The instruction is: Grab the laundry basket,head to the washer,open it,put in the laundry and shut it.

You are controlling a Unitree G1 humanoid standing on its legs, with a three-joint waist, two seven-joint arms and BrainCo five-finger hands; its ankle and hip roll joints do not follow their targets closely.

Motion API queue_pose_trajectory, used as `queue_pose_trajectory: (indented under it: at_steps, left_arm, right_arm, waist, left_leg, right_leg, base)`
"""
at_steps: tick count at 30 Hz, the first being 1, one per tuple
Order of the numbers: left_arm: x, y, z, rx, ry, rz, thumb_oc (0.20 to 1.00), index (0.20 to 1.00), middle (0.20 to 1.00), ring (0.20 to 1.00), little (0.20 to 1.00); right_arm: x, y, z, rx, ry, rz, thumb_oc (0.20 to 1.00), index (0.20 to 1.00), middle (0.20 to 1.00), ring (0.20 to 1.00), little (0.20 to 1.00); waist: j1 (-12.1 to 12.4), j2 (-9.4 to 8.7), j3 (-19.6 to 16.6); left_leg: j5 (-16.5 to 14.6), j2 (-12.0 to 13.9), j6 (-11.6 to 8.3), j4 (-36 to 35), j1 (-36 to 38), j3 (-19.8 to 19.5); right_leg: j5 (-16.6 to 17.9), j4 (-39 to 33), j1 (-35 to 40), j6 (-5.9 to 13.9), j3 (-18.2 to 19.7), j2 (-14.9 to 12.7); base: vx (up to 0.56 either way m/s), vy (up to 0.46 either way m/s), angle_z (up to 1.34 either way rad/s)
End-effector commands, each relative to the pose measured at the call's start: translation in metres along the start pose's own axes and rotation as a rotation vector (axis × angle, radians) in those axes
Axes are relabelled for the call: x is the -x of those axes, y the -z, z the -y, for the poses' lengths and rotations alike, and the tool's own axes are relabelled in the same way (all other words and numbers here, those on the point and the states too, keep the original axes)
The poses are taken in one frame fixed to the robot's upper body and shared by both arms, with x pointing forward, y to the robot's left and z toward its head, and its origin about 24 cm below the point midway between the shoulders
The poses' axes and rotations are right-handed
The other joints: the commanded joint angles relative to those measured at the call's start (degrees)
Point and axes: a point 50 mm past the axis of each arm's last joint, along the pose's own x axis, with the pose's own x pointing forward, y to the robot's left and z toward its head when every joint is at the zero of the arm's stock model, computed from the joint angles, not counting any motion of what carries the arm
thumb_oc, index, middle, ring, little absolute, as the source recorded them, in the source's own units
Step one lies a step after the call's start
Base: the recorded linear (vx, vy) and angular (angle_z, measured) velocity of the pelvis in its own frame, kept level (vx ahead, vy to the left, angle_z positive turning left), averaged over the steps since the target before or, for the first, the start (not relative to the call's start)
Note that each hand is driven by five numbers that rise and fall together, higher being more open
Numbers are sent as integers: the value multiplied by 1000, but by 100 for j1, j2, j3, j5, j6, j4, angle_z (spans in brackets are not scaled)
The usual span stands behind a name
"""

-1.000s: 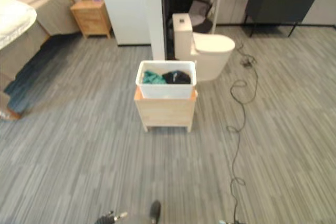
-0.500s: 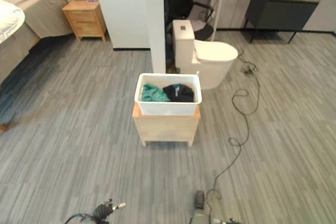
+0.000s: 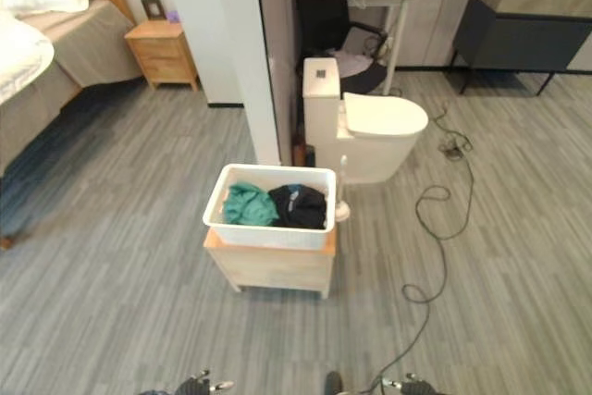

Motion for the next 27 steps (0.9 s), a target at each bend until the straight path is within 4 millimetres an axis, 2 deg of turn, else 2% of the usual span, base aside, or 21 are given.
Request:
queue_pose_trajectory:
  at_steps: [1,3,4,5,6,7,9,11,13,16,18,19,21,23,24,26,27]
  left_arm:
    - [0,-4,-8,-30,-16,24,1000,1000,1000,1000,1000]
    - [1,-4,-8,-23,-20,27,1000,1000,1000,1000,1000]
    - [1,-4,-8,-23,-20,27,1000,1000,1000,1000,1000]
    - [1,-3,-8,-19,-23,26,1000,1000,1000,1000,1000]
    - [1,-4,-8,-17,-25,29,1000,1000,1000,1000,1000]
    - [0,-8,-7,-24,-22,43,1000,1000,1000,1000,1000]
    - [-1,-10,-5,-27,-17,51,1000,1000,1000,1000,1000]
    - [0,-5,-1,-28,-2,39,1000,1000,1000,1000,1000]
    - [1,-4,-2,-38,0,53,1000,1000,1000,1000,1000]
    - [3,-4,-11,-16,-32,78,1000,1000,1000,1000,1000]
    - [6,-7,-22,36,-66,122,1000,1000,1000,1000,1000]
    - [12,-12,-35,87,-106,185,1000,1000,1000,1000,1000]
    - [33,-46,-69,162,-191,422,1000,1000,1000,1000,1000]
    - [48,-69,-82,134,-238,540,1000,1000,1000,1000,1000]
    - [48,-68,-82,134,-239,539,1000,1000,1000,1000,1000]
    - [64,-92,-95,82,-324,648,1000,1000,1000,1000,1000]
    - [76,-111,-107,13,-416,711,1000,1000,1000,1000,1000]
  right_arm:
    - [1,-9,15,21,44,29,1000,1000,1000,1000,1000]
    - [1,-10,15,31,42,35,1000,1000,1000,1000,1000]
    - [1,-10,15,31,42,35,1000,1000,1000,1000,1000]
    - [1,-10,15,38,41,36,1000,1000,1000,1000,1000]
    - [1,-10,16,45,43,38,1000,1000,1000,1000,1000]
    - [1,-8,15,53,48,32,1000,1000,1000,1000,1000]
    - [1,-8,15,50,48,31,1000,1000,1000,1000,1000]
    - [2,-2,13,53,42,18,1000,1000,1000,1000,1000]
    - [3,3,13,32,45,18,1000,1000,1000,1000,1000]
    - [3,-3,11,-1,42,63,1000,1000,1000,1000,1000]
    - [4,-12,11,-18,40,115,1000,1000,1000,1000,1000]
    - [7,-26,14,-26,42,198,1000,1000,1000,1000,1000]
    - [25,-61,36,-34,100,400,1000,1000,1000,1000,1000]
    - [37,-83,50,-61,144,502,1000,1000,1000,1000,1000]
    - [37,-83,49,-60,143,501,1000,1000,1000,1000,1000]
    - [50,-101,60,-70,188,599,1000,1000,1000,1000,1000]
    - [63,-119,66,-101,214,695,1000,1000,1000,1000,1000]
  waist:
    - [138,-122,167]
    - [184,-72,124]
    - [190,-74,139]
    - [218,-26,110]
    - [257,41,73]
    - [300,175,61]
    - [296,211,85]
    - [276,336,-11]
    - [281,374,-116]
    - [310,386,-180]
    - [338,382,-204]
    - [351,362,-244]
    - [334,332,-328]
    - [320,327,-347]
    - [322,325,-346]
    - [310,320,-374]
    - [293,287,-405]
  left_leg:
    - [169,-11,761,-1364,-356,702]
    - [-5,-55,726,-2318,-308,717]
    - [4,-57,726,-2350,-269,726]
    - [14,-74,692,-2905,-254,609]
    - [167,-52,655,-3346,-326,402]
    - [566,-13,592,-4042,-436,40]
    - [617,-24,583,-4119,-471,48]
    - [606,49,555,-4281,-309,159]
    - [460,-41,588,-4118,-172,218]
    - [284,-147,655,-4047,-20,337]
    - [157,-233,728,-4001,52,408]
    - [86,-284,773,-4026,149,506]
    - [-4,-363,838,-4140,300,660]
    - [-43,-404,872,-4210,357,706]
    - [-44,-406,874,-4212,365,710]
    - [-80,-442,908,-4311,428,735]
    - [-125,-458,924,-4366,449,758]
  right_leg:
    - [-264,256,-86,562,269,-486]
    - [-355,226,1,607,261,-476]
    - [-360,224,23,607,266,-479]
    - [-422,211,66,631,280,-460]
    - [-488,217,102,629,309,-415]
    - [-642,236,262,616,359,-331]
    - [-685,251,330,611,366,-335]
    - [-759,269,427,648,431,-316]
    - [-715,236,549,713,500,-504]
    - [-694,236,627,815,593,-676]
    - [-680,266,623,895,680,-773]
    - [-663,269,630,957,730,-847]
    - [-603,187,677,1095,762,-983]
    - [-562,134,679,1132,782,-1037]
    - [-562,132,685,1133,785,-1039]
    - [-547,68,697,1160,808,-1068]
    - [-537,-9,697,1184,787,-1088]
  base:
    - [215,-126,23]
    - [161,-2,27]
    - [110,45,1]
    - [113,60,-10]
    - [212,140,-14]
    - [185,154,-10]
    - [99,107,-6]
    - [134,134,-23]
    - [223,247,-25]
    - [166,219,-27]
    - [134,205,-32]
    - [177,250,-37]
    - [185,246,-36]
    - [91,118,-15]
    - [64,71,-19]
    - [87,84,-12]
    - [100,89,-5]
